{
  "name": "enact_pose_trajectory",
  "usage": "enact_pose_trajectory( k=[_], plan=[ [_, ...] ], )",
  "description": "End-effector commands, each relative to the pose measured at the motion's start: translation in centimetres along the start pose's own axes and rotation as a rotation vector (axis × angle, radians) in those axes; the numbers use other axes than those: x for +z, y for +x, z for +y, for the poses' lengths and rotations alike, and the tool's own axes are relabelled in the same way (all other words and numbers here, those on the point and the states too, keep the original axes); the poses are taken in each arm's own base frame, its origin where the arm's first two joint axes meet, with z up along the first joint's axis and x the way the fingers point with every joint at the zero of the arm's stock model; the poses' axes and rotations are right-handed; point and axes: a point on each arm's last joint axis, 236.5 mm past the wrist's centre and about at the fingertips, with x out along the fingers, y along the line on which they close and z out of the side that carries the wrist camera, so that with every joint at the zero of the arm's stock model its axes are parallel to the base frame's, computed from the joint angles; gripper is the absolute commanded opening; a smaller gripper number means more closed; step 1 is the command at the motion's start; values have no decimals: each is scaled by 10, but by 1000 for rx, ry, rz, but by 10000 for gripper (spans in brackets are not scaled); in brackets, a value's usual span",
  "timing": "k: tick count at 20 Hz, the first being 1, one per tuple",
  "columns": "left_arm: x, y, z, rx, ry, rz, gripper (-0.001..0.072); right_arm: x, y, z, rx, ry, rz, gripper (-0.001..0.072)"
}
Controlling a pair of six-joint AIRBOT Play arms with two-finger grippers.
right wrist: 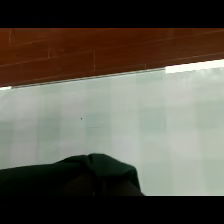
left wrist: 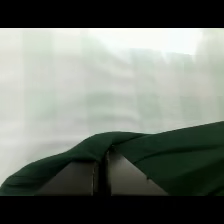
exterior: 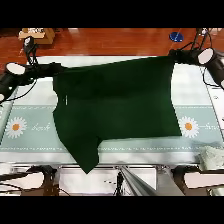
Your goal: Fold the shirts.
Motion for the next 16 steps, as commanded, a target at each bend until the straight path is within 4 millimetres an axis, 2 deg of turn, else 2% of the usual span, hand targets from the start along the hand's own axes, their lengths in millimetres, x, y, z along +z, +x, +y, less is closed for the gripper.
enact_pose_trajectory(
  k=[1,3,7,8,10,13,14,16],
  plan=[
    [33,11,17,115,51,-170,20,10,19,-8,-18,3,-87,26],
    [28,19,15,119,55,-167,20,0,28,-11,-21,6,-60,26],
    [-27,44,-1,36,53,15,20,-48,38,-12,-18,9,111,26],
    [-34,44,-1,27,57,42,20,-53,37,-13,-18,3,135,26],
    [-27,33,6,31,67,42,20,-51,29,-17,-21,3,148,26],
    [-4,-2,13,15,51,22,20,-44,2,-30,-32,19,184,26],
    [-6,-13,9,-12,47,50,21,-48,-8,-35,-36,27,217,26],
    [-35,-28,-5,-102,34,184,20,-68,-21,-41,-35,31,321,26]
  ],
)
